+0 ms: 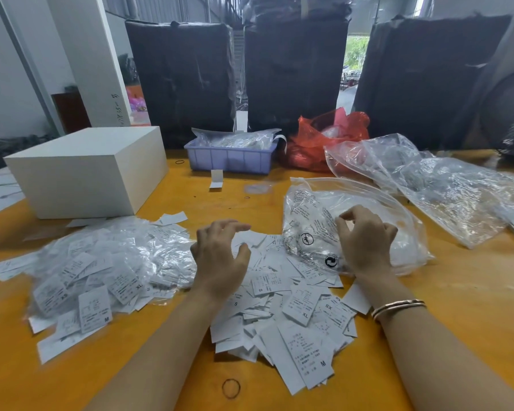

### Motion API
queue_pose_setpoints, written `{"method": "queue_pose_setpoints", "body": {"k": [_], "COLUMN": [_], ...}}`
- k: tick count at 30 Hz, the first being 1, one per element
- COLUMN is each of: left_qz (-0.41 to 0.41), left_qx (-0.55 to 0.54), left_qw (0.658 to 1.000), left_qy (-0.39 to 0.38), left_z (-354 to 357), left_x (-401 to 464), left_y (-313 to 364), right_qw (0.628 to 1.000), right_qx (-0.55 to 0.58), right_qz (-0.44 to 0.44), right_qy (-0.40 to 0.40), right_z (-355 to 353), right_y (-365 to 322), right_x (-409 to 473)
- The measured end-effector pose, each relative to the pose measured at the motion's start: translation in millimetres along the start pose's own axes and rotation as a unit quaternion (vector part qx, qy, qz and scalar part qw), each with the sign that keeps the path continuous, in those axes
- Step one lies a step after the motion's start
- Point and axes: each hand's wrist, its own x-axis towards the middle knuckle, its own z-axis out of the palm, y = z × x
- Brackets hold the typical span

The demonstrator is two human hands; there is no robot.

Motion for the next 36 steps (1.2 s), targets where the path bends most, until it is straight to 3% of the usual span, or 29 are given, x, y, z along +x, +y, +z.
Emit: {"method": "queue_pose_setpoints", "body": {"k": [3, 6, 10, 13, 19, 23, 25, 32, 36], "left_qz": [0.001, -0.009, -0.026, -0.011, -0.085, -0.166, -0.181, -0.189, -0.202], "left_qx": [-0.075, -0.183, -0.297, -0.297, -0.378, -0.440, -0.454, -0.487, -0.515], "left_qw": [0.997, 0.983, 0.940, 0.939, 0.917, 0.881, 0.871, 0.850, 0.830], "left_qy": [0.015, -0.028, -0.164, -0.173, -0.098, -0.059, -0.057, -0.070, -0.072], "left_z": [-5, -12, -14, -13, -12, -14, -14, -14, -14], "left_x": [2, 2, 1, 0, 3, 8, 9, 8, 8], "left_y": [4, 7, 8, 10, 8, 4, 3, 4, 3], "right_qw": [0.991, 0.951, 0.873, 0.845, 0.869, 0.863, 0.855, 0.832, 0.833], "right_qx": [0.107, 0.262, 0.427, 0.470, 0.396, 0.169, 0.121, 0.261, 0.338], "right_qz": [-0.074, -0.140, -0.055, -0.022, -0.073, -0.222, -0.240, -0.111, -0.055], "right_qy": [0.025, -0.080, -0.229, -0.254, -0.287, -0.422, -0.444, -0.477, -0.435], "right_z": [-6, -11, -9, -6, -3, -4, -5, -5, -2], "right_y": [-15, -35, -62, -69, -67, -57, -53, -58, -56], "right_x": [-5, -15, -30, -35, -37, -34, -34, -33, -33]}}
